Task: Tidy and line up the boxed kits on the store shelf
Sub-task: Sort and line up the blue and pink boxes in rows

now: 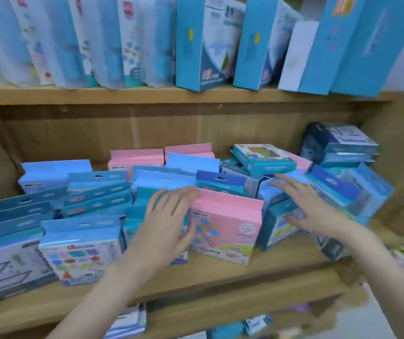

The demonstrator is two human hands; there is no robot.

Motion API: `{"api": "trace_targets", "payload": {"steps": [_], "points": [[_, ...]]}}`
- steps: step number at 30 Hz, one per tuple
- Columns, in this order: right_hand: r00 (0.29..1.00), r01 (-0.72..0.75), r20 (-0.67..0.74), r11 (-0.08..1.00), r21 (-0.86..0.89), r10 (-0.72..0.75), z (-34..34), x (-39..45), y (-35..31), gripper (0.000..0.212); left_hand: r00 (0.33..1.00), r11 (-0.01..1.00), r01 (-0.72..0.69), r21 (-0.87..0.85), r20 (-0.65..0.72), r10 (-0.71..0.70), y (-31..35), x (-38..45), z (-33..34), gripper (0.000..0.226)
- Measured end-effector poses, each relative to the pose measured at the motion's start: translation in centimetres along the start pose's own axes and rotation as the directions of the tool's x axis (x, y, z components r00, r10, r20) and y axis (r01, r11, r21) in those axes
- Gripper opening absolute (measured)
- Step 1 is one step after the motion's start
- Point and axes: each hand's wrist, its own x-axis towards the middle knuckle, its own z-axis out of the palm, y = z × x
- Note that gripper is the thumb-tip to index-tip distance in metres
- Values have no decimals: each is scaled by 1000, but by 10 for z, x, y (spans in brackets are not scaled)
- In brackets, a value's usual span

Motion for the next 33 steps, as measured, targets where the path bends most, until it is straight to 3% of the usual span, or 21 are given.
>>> {"api": "trace_targets", "payload": {"steps": [4, 9, 13, 18, 24, 28, 33], "points": [[982, 137, -142, 989, 58, -127, -7, 1, 28, 63, 992, 998, -24, 64, 122, 16, 34, 26, 30, 67], [901, 291, -264, 932, -216, -343, 2, -4, 56, 52, 979, 970, 29, 241, 190, -77, 46, 41, 49, 105], [890, 296, -233, 885, -361, -392, 12, -8, 69, 59, 990, 959, 15, 282, 132, -54, 52, 44, 46, 82], [913, 250, -230, 909, -335, -336, 3, -8, 79, 74, 991, 974, -24, 227, 133, -7, 72, 32, 42, 53], [958, 247, -23, 863, -440, -286, -13, -4, 81, 65, 984, 980, -6, 198, 174, -29, 81, 29, 32, 63], [962, 274, 83, 910, -312, -261, -18, 12, 68, 60, 987, 979, -40, 199, 164, 7, 89, 26, 28, 56], [950, 286, -35, 910, -301, -310, -8, 8, 57, 59, 989, 978, -36, 203, 149, 6, 94, 25, 37, 54]]}}
